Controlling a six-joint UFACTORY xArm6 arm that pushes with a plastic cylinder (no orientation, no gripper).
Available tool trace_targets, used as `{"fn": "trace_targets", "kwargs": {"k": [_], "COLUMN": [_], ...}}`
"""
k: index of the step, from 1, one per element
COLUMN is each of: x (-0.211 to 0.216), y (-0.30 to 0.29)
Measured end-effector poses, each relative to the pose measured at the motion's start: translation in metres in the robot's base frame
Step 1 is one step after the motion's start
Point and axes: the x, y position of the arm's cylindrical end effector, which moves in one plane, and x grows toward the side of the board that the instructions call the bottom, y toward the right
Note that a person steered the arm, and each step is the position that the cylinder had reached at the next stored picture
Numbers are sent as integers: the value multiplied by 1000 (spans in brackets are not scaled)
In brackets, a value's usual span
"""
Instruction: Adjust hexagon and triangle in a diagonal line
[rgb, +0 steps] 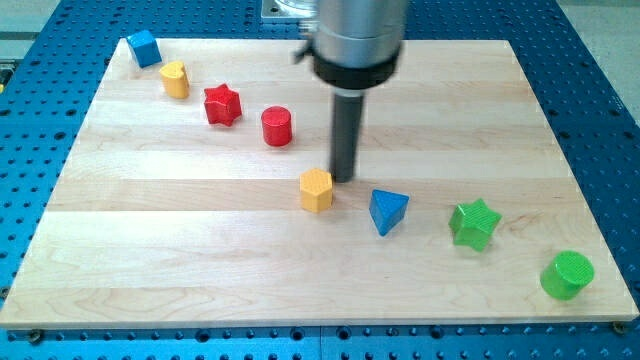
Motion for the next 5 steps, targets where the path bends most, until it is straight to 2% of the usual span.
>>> {"fn": "trace_targets", "kwargs": {"k": [1,2,3,5], "x": [0,60,103,66], "y": [-55,-98,-71,-5]}}
